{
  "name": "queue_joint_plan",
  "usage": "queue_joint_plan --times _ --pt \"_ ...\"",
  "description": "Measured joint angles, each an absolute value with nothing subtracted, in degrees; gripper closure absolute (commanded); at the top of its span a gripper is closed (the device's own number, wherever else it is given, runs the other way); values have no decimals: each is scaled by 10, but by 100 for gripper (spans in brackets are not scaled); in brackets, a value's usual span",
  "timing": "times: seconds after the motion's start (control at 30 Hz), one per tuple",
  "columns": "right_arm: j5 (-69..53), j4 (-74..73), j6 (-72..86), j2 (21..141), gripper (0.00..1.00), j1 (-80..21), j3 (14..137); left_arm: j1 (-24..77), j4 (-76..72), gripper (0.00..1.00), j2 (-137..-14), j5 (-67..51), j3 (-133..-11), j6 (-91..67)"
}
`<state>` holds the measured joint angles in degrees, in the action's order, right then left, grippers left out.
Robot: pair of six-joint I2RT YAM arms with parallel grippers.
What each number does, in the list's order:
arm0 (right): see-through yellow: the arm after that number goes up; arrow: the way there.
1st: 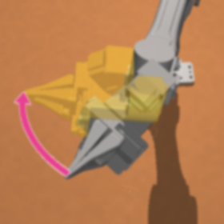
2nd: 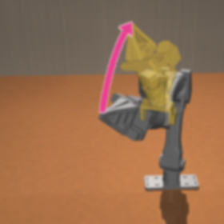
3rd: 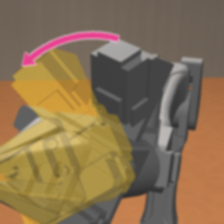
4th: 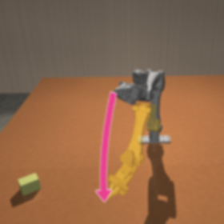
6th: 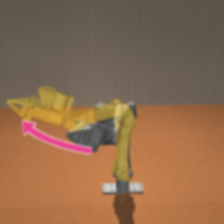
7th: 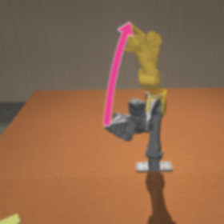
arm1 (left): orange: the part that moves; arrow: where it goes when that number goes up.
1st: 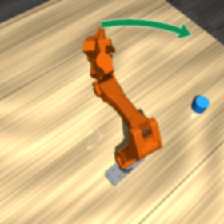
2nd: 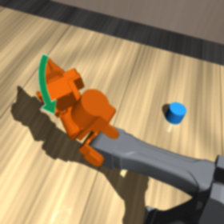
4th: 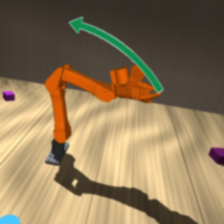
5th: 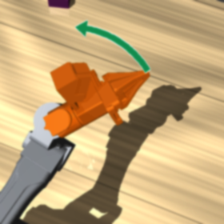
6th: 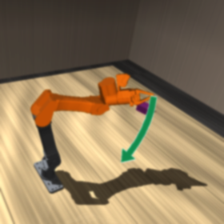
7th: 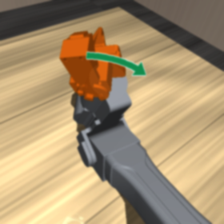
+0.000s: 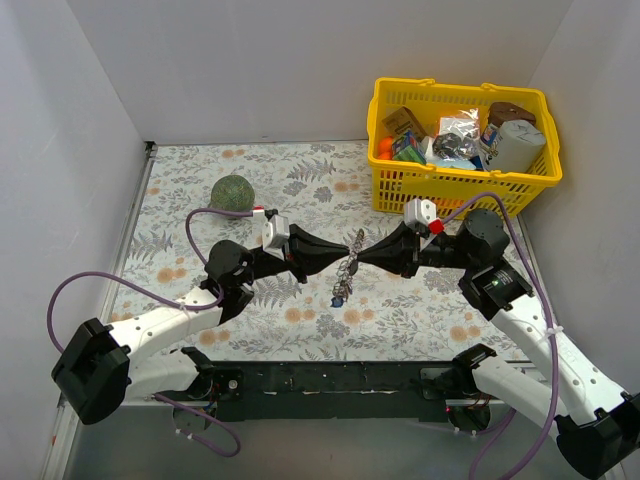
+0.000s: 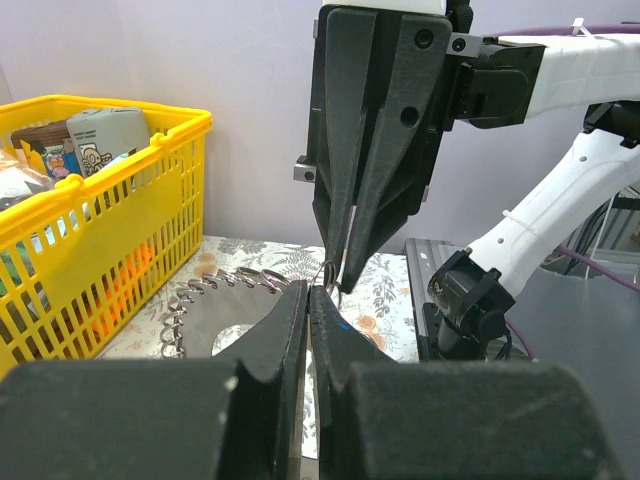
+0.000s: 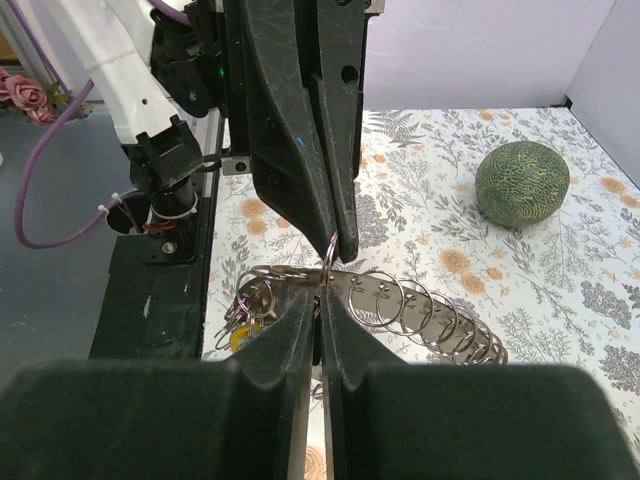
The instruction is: Put the keys on the keyring
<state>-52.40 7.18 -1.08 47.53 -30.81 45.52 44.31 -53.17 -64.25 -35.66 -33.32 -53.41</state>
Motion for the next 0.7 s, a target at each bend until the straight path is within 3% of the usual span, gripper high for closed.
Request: queue_joint_plan --times 0.1,0.5,0.7 --pt "-521 69 -17 475 98 -307 455 443 -531 100 -643 -360 -335 -534" --pt "-517 60 -24 484 99 -308 455 443 -537 100 -644 -362 -335 -545" --pt "-513 59 -28 484 77 -308 455 443 -545 100 -644 -364 -335 -550"
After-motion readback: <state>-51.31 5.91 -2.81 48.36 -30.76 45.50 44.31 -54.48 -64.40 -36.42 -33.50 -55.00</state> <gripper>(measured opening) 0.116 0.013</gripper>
